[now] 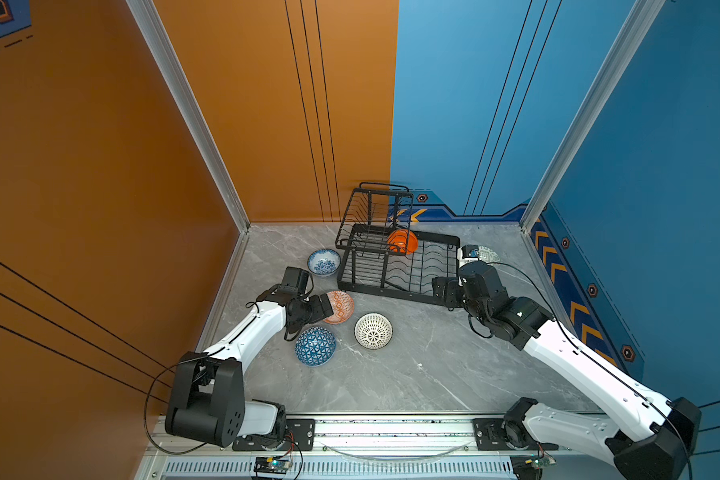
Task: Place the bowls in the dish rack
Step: 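Reach the left gripper to the orange-patterned bowl and grasp its rim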
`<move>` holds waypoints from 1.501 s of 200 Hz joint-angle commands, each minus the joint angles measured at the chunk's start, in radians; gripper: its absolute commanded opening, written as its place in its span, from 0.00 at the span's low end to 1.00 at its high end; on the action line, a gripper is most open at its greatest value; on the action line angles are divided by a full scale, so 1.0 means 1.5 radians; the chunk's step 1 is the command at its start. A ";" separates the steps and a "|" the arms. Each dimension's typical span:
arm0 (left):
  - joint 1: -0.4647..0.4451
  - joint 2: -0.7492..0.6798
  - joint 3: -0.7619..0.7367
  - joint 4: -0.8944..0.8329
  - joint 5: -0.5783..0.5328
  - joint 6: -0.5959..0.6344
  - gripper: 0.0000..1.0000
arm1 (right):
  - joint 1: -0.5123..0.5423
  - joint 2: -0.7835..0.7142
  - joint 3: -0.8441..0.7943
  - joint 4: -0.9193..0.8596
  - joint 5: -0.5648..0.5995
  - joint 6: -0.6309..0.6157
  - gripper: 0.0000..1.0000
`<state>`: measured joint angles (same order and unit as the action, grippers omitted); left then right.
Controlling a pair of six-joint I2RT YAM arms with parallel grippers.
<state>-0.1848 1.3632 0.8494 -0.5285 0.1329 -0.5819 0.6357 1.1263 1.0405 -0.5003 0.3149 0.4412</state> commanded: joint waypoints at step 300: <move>-0.059 0.190 0.163 -0.085 -0.128 0.081 0.21 | -0.021 -0.017 -0.035 0.043 -0.072 0.039 1.00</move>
<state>-0.2768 1.6367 1.0885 -0.6365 -0.0360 -0.4652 0.6086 1.1122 0.9981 -0.4568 0.2314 0.4747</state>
